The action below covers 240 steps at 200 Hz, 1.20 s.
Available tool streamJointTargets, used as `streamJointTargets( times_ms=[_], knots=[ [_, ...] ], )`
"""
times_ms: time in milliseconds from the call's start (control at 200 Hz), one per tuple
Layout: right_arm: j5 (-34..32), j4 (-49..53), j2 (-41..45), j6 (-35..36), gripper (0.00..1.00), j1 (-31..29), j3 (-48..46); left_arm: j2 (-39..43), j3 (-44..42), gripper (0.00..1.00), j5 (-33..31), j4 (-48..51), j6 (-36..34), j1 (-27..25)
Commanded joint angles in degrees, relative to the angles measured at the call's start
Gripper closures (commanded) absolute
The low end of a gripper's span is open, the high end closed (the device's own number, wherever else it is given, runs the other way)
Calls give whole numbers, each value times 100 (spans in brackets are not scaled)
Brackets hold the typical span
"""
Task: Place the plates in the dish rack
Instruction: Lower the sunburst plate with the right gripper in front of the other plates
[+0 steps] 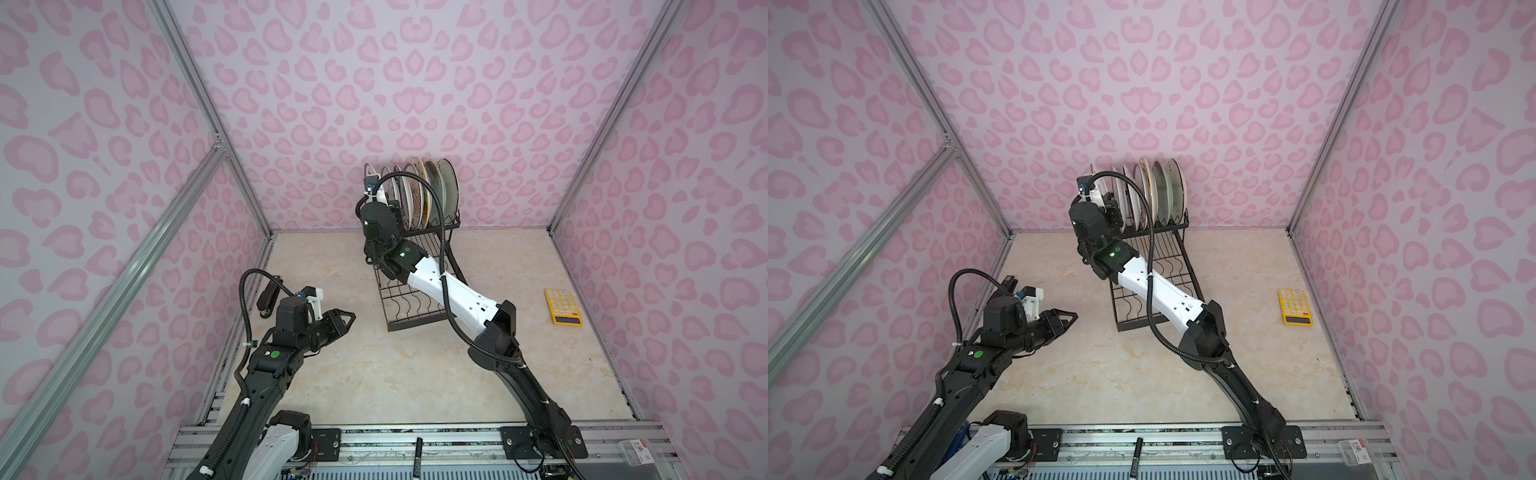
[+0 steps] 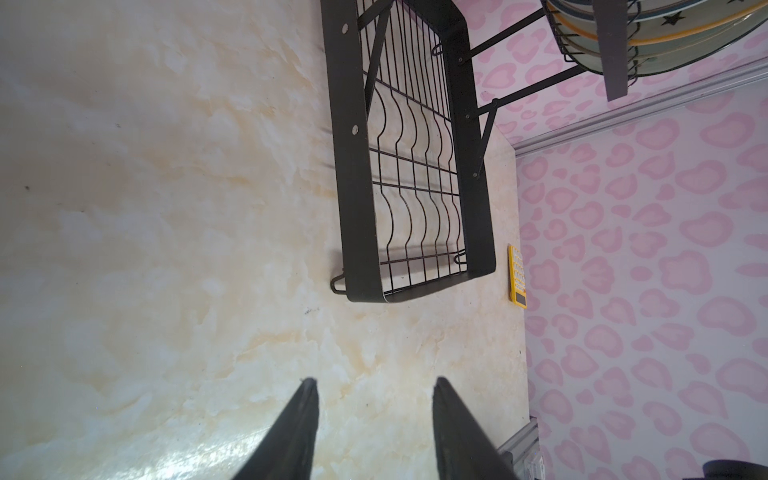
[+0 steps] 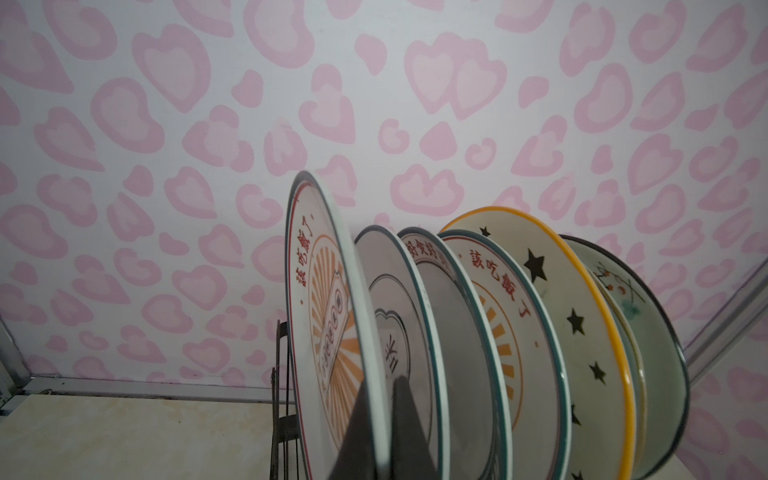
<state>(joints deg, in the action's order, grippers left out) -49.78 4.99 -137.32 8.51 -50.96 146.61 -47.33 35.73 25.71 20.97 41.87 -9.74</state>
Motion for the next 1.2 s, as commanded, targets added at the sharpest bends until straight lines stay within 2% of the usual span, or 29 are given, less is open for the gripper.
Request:
streamJointTargets(
  times_ms=[0,1195],
  knots=[
    [-111,-44,-123,-136,100,23,75,13,-14,53,39,-58,-65,2],
    [-76,-49,-515,-401,100,47,436,-52,17,53,21,-67,-140,2]
  ],
)
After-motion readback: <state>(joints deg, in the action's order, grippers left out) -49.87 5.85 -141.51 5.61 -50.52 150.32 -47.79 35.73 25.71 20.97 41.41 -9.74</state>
